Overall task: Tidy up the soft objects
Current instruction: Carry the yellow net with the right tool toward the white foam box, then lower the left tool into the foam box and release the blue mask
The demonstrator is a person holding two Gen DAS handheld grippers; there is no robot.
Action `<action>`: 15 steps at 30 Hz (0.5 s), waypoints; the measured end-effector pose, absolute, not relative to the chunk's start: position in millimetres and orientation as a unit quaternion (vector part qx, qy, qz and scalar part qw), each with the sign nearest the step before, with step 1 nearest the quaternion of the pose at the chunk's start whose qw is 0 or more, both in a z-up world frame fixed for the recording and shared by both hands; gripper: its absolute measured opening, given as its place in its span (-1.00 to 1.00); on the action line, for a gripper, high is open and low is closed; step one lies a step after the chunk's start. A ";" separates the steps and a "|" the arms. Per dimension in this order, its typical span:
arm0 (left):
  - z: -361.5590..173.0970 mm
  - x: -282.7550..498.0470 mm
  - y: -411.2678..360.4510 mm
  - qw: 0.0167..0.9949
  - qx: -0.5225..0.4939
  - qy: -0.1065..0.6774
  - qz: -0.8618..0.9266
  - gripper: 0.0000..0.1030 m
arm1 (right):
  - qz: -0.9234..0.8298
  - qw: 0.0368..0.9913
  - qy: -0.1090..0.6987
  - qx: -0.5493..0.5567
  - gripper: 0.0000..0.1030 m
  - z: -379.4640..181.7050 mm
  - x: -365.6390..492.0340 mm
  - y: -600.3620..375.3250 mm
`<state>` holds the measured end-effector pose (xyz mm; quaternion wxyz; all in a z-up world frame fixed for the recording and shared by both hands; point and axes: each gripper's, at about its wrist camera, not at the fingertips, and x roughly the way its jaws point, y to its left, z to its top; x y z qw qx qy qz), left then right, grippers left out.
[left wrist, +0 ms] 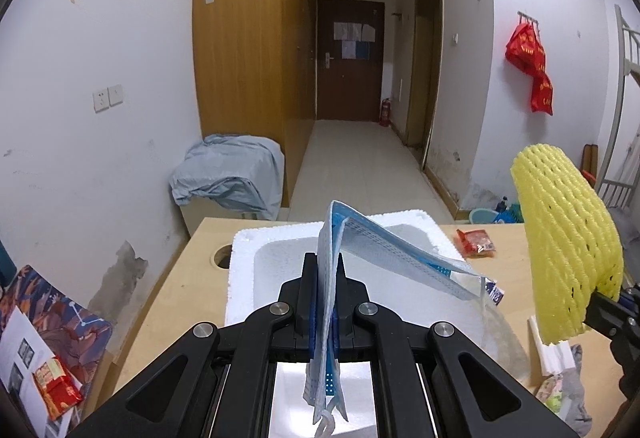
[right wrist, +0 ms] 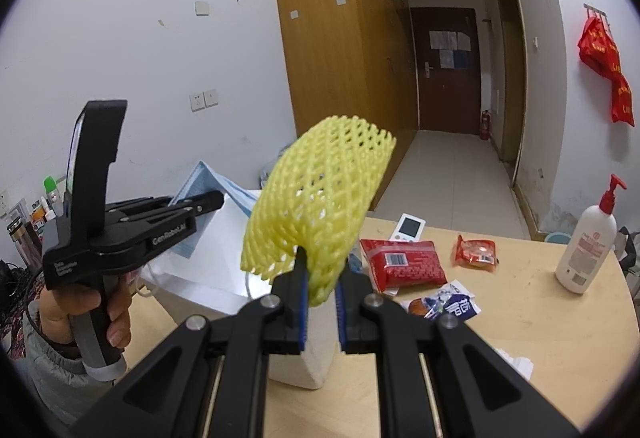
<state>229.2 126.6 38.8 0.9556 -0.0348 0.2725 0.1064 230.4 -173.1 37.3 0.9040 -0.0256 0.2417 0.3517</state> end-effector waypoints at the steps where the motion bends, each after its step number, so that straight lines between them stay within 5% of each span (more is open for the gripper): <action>1: 37.7 229.7 127.0 0.956 -0.034 0.272 0.108 -0.90 | 0.351 0.904 0.243 -0.026 -0.73 36.8 231.0 -172.6; 6: 36.2 231.8 123.0 0.954 -0.021 0.276 0.117 -0.75 | 0.350 0.904 0.245 -0.026 -0.73 37.6 231.7 -171.7; 7: 35.9 231.5 124.1 0.953 -0.023 0.277 0.120 -0.43 | 0.350 0.904 0.244 -0.026 -0.73 38.1 231.6 -171.6; 8: 35.7 231.1 125.3 0.952 -0.024 0.277 0.124 0.09 | 0.350 0.904 0.244 -0.026 -0.73 38.5 231.3 -171.3; 10: 37.2 225.8 127.6 0.954 -0.028 0.267 0.134 0.72 | 0.350 0.904 0.244 -0.027 -0.73 39.2 231.0 -170.2; 15: 43.5 212.2 128.7 0.959 -0.022 0.242 0.147 0.80 | 0.350 0.904 0.245 -0.029 -0.73 38.8 230.7 -168.3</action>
